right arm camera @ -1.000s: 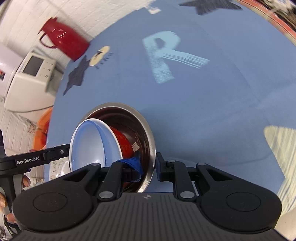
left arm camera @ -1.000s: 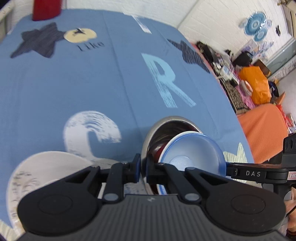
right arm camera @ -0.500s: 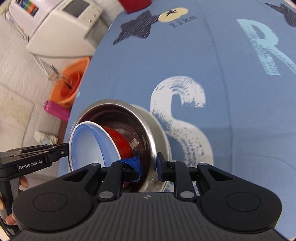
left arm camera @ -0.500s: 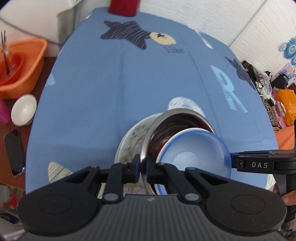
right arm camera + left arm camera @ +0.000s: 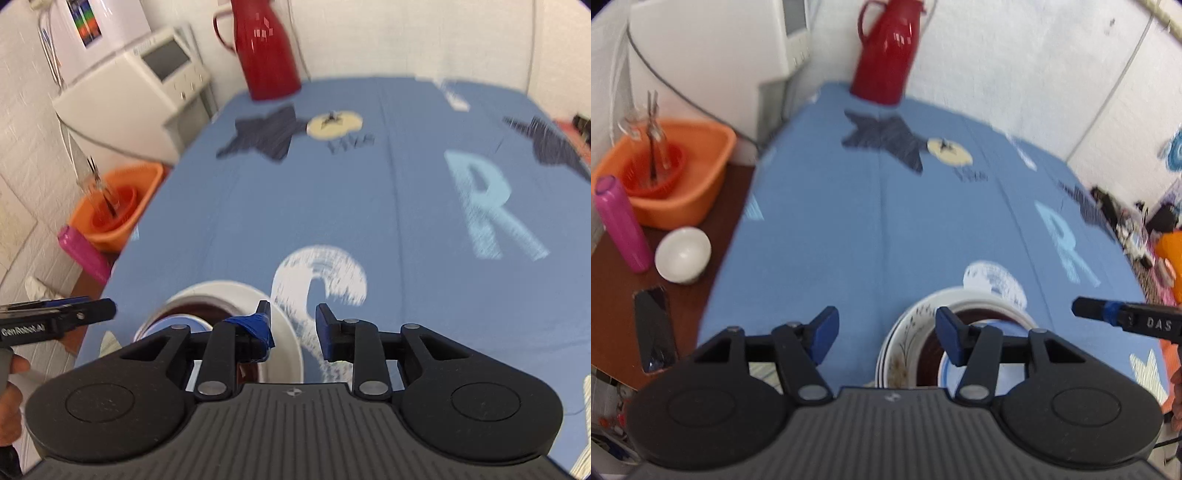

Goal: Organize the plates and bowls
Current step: 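Lower the bowls onto the plate stack and open the left gripper, then pull the left gripper back from the stacked dishes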

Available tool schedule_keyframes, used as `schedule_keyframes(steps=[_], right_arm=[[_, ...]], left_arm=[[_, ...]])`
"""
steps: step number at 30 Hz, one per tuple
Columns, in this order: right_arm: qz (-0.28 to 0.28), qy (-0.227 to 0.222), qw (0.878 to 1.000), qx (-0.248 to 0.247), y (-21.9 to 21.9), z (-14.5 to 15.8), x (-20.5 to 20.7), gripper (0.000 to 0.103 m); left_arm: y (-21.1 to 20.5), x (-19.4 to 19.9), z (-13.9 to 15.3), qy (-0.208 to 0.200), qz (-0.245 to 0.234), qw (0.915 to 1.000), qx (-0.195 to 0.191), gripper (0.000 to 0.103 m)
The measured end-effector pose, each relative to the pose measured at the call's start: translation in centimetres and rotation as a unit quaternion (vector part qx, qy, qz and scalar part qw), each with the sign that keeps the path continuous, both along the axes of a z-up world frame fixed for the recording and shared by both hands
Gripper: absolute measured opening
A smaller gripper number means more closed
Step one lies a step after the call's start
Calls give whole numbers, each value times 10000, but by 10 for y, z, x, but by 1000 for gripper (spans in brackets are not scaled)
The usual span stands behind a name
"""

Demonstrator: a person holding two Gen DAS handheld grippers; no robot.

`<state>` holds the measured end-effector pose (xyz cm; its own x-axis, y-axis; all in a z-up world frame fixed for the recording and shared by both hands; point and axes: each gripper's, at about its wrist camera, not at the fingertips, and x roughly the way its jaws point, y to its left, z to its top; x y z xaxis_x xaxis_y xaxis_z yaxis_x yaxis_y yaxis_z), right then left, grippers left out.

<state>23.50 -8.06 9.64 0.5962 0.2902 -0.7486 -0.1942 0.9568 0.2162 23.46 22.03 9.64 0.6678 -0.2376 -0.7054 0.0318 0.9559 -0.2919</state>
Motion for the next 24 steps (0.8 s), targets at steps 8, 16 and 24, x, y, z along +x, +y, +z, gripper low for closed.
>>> schedule_keyframes(steps=[8,16,24], right_arm=[[-260,-944,9932,623,-16,-17,-85,15],[-485,-1478,9743,1631,-30,-65,-157,17],[-926,-1540,9732,1434,-54,-87,-203,19]], left_arm=[[-51,-84,17,-1248,317,9909,392,63],[-118,-155,-15,-1665,599,9804,866,67],[-145,-198,-55,-1293,583,9828,1183,67]])
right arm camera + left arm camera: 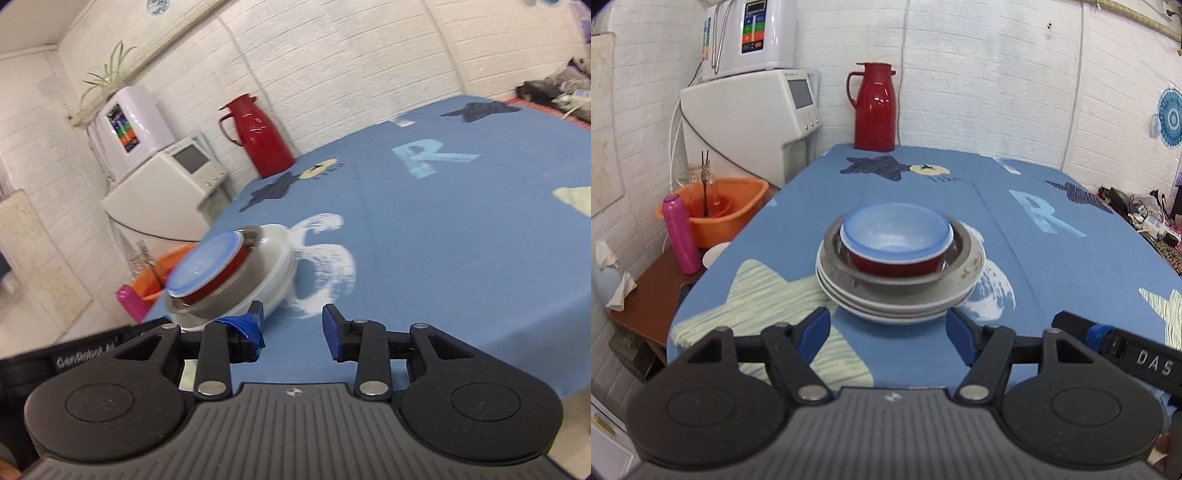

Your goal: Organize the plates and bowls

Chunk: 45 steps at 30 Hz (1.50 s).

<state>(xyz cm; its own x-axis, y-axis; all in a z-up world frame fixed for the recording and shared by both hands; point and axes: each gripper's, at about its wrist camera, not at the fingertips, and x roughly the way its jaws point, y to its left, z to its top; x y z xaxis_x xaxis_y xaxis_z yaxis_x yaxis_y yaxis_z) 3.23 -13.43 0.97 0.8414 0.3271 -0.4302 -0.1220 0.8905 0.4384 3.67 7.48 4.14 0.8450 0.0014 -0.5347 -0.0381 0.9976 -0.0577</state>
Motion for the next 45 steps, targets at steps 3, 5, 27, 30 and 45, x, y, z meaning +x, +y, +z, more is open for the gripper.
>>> schedule_keyframes(steps=[3,5,27,30,45], right_arm=[[-442,196,9984,-278,-8,-3,-16,20],[-571,360,9969,-396,-12,-8,-29,21],[-684,91,9933,-923,-9,-34,-84,23],[-637,119,9931,-982,-5,-36,-84,24],[-569,197,9909,-1206,5,-40,-84,26]], left_arm=[[-7,-18,-8,14,1,9999,123,67],[-12,-30,-12,3,-31,9998,214,67],[-44,-62,-25,-147,-224,9966,779,68],[-43,-63,-25,-144,-218,9967,768,68],[-40,-64,-27,-172,-90,9970,745,70]])
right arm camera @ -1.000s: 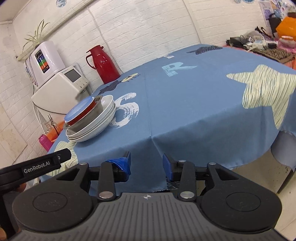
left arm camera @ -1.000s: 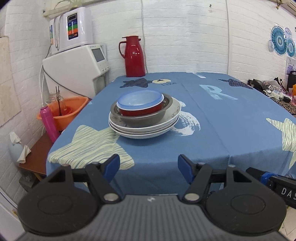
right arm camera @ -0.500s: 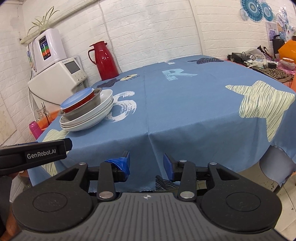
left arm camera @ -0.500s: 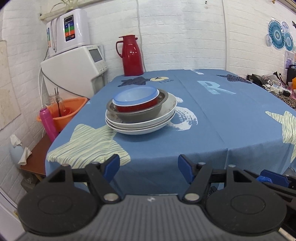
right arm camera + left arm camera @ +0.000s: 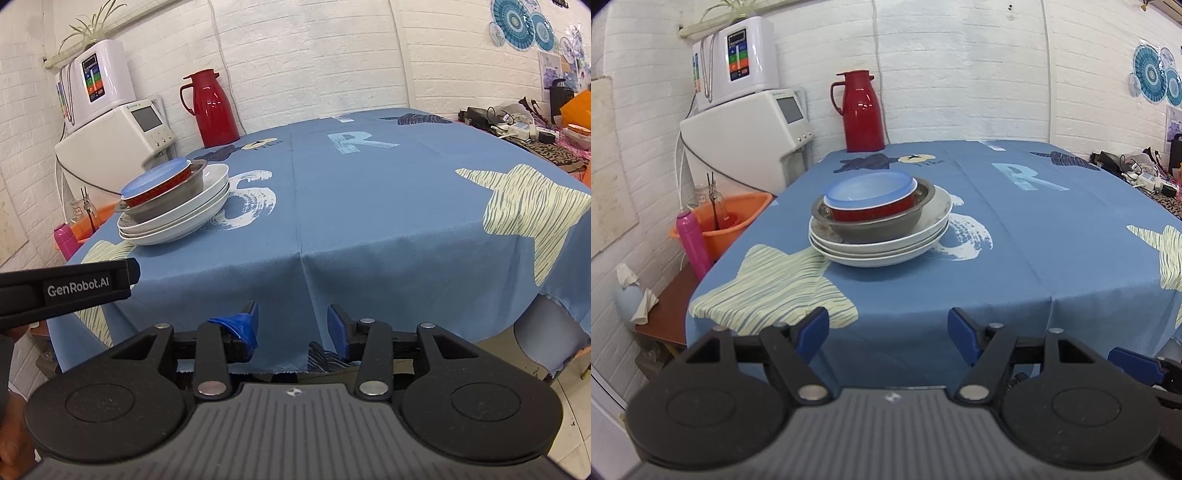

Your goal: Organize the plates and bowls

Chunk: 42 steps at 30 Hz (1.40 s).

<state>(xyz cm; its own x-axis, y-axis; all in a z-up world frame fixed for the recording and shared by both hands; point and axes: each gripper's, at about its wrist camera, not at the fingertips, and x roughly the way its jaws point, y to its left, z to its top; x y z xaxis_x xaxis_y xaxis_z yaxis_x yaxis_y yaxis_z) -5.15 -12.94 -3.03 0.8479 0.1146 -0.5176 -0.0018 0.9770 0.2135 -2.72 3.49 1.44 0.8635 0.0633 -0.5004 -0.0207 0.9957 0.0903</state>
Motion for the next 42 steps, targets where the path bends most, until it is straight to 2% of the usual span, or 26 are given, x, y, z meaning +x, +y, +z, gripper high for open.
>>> schedule_keyframes(steps=[42], right_arm=[[159,75,9998,-110,6,-2,1,30]], left_arm=[[1,0,-2,80,32,10000,43,73]])
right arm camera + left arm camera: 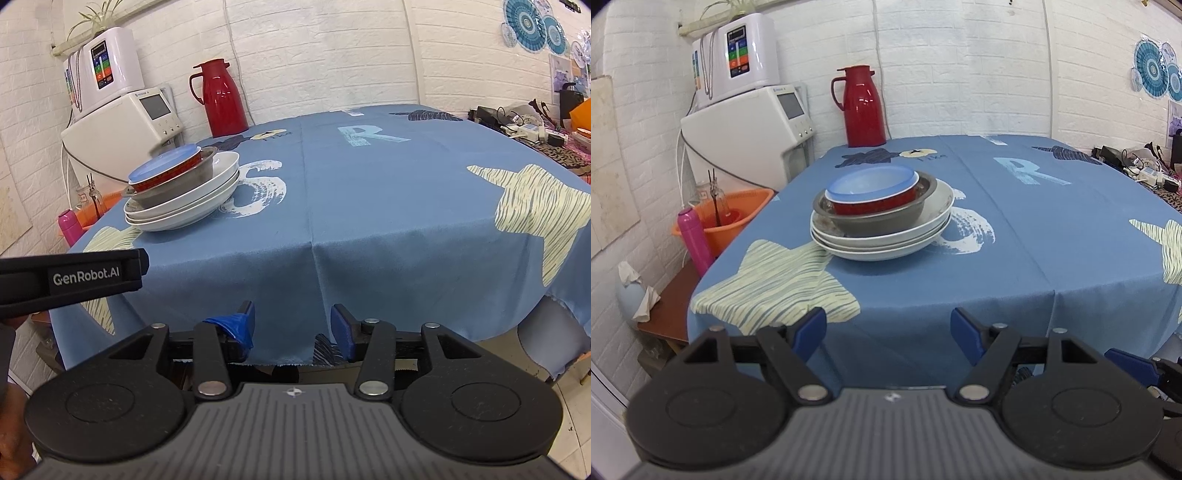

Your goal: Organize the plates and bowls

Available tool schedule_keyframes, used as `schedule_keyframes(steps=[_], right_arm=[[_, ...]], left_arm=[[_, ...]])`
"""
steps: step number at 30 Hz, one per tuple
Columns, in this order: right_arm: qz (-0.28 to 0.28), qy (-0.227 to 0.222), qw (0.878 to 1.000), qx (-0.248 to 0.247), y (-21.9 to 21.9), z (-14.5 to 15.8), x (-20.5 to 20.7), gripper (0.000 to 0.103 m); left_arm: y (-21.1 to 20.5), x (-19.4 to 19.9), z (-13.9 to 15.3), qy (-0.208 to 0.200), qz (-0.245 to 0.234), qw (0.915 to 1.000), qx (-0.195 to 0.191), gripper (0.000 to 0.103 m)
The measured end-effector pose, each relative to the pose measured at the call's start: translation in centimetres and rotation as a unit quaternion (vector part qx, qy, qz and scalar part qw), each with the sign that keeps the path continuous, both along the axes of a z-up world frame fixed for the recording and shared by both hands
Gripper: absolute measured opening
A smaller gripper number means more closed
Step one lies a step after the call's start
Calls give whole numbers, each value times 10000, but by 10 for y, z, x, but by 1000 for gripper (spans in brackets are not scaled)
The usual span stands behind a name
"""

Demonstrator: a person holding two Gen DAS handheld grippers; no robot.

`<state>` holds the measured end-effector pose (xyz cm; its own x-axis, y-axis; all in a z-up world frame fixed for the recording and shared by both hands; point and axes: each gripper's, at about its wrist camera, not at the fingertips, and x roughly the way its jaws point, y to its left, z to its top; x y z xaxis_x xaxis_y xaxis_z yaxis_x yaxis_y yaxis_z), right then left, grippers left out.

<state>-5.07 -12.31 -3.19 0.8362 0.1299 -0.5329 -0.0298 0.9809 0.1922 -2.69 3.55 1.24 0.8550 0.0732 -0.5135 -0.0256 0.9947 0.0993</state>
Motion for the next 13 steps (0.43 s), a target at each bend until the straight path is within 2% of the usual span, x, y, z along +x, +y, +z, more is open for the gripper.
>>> schedule_keyframes(steps=[6,10,13], right_arm=[[10,13,10000,3,0,0,0,31],[14,-4,10000,-31,1,0,0,31],[15,11,10000,-10,1,-1,1,31]], left_arm=[[1,0,0,-29,22,10000,-12,73],[6,-2,1,-176,-30,9996,-196,73],[5,-2,2,-220,-10,9997,-139,73]])
